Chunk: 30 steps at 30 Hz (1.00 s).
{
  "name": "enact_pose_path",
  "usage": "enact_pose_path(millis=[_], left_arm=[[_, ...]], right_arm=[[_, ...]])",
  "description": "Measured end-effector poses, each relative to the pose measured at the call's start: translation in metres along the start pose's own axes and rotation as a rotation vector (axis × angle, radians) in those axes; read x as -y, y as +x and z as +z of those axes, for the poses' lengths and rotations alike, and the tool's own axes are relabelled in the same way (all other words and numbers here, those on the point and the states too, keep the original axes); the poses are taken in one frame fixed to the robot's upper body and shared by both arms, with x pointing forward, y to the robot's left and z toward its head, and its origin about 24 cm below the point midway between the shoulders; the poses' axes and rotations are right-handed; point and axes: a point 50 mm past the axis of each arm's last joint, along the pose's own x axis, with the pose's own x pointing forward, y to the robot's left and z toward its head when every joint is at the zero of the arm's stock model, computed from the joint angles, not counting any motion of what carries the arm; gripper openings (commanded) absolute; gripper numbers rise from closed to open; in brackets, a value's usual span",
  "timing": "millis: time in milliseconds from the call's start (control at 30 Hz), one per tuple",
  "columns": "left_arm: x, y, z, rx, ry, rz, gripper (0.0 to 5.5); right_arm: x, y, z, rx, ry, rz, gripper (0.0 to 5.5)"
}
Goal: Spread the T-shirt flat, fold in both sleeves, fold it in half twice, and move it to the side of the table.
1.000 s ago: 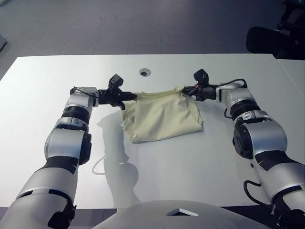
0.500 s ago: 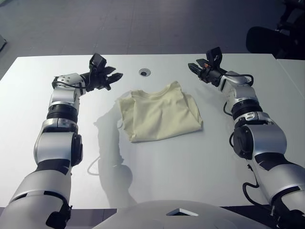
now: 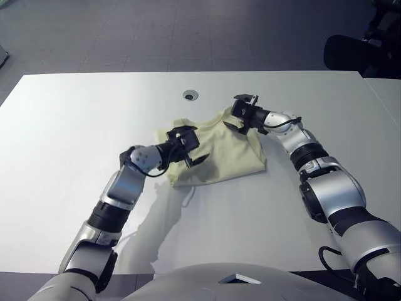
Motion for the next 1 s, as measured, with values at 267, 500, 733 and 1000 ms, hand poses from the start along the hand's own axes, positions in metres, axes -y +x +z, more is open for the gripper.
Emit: enact_pose_path(millis=[267, 500, 733, 1000], left_arm=[[0.007, -0.009, -0.014, -0.112, 0.065, -0.154, 5.4], [-0.02, -0.029, -0.024, -0.206, 0.164, -0.337, 5.4], [-0.069, -0.054, -0.041, -0.366, 0.291, -0.424, 5.4], [-0.115, -0.043, -0.007, -0.21, 0.413, -0.35, 5.4]], right_arm=[[-0.006, -0.003, -0.003, 0.003, -0.204, 0.048, 5.39], [-0.014, -0.027, -0.001, 0.117, -0.33, 0.26, 5.39], [-0.051, -0.058, 0.03, 0.238, -0.348, 0.476, 5.39], [-0.032, -0.069, 0.088, 0.352, -0.016, 0.385, 5.39]])
